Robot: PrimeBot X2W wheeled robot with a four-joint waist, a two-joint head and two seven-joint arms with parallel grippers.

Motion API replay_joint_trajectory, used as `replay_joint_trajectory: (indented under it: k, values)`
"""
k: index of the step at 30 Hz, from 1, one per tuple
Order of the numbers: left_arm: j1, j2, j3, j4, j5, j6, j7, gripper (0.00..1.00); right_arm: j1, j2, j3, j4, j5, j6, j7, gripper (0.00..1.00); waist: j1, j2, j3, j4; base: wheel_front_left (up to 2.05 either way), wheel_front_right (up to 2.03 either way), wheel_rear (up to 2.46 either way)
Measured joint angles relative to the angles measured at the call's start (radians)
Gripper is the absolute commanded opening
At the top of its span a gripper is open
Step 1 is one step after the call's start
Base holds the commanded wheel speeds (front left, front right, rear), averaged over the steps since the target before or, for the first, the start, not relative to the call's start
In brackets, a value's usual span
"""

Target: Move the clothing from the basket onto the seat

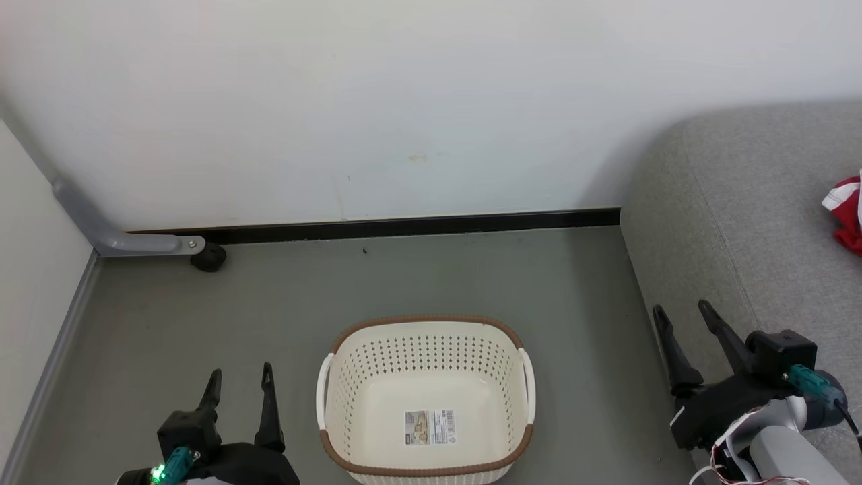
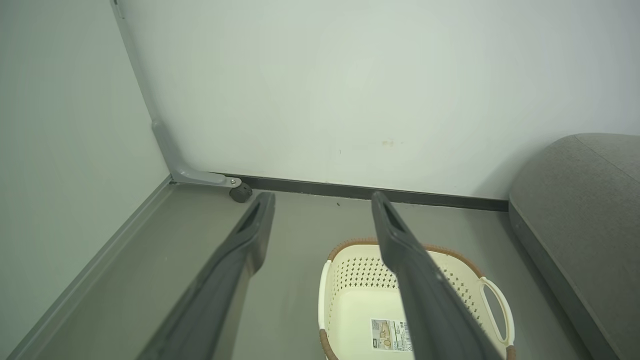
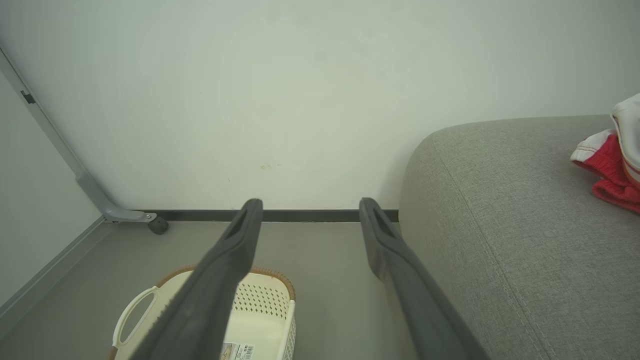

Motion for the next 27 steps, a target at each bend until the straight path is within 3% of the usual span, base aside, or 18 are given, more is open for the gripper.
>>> replay_joint_trajectory:
  k: [12, 13, 27]
  values:
    - [0.016, -0.013, 0.01, -0.037, 0.016, -0.01, 0.0, 1.0, 0.006, 0.004, -0.011, -0.017, -0.009, -0.008, 0.0, 1.0, 0.0, 0.0, -0.004, -0.011, 0.0, 0.0, 0.0]
    - [0.016, -0.013, 0.01, -0.039, 0.018, -0.011, 0.0, 0.0, 0.008, 0.004, -0.013, -0.017, -0.009, -0.008, 0.0, 0.0, 0.0, 0.0, -0.005, -0.011, 0.0, 0.0, 0.0]
    - [0.063, -0.027, 0.027, 0.009, -0.045, -0.028, 0.032, 0.0, 0.084, 0.036, -0.039, 0.029, 0.053, -0.008, 0.03, 0.0, 0.0, 0.0, -0.004, -0.013, 0.0, 0.0, 0.0]
